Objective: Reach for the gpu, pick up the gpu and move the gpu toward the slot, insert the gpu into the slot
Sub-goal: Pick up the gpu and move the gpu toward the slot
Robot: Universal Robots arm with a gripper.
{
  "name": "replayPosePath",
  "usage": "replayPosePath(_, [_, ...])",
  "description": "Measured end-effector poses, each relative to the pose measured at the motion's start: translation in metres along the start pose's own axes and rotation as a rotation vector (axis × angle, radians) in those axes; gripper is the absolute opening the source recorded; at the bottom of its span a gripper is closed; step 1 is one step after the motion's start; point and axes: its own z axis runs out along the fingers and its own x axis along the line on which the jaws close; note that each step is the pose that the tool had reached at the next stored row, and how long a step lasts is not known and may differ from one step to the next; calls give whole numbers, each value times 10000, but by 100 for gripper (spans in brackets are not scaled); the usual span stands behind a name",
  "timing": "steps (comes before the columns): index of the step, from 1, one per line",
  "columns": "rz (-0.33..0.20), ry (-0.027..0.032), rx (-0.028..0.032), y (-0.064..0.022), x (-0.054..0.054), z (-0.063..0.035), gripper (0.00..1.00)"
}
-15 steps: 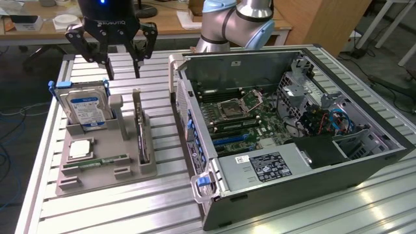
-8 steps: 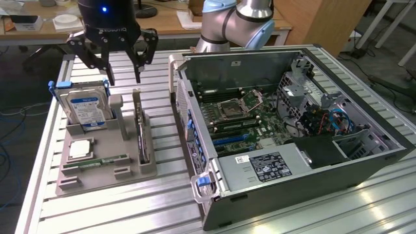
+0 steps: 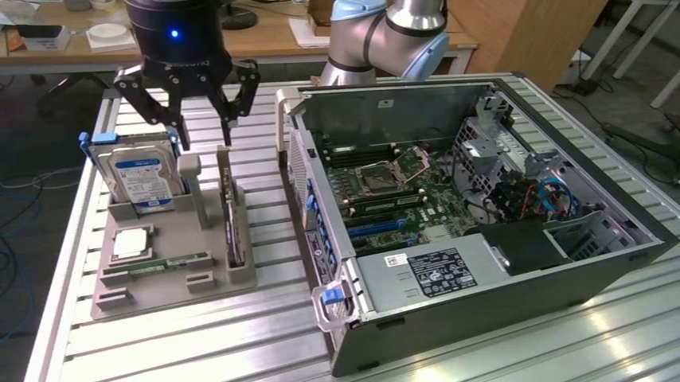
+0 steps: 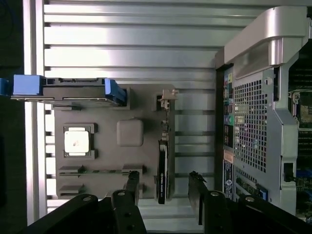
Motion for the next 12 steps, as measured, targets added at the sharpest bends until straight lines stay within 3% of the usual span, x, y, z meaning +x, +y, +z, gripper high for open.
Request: replayPosePath(12, [-7, 0, 0, -24, 3, 176, 53])
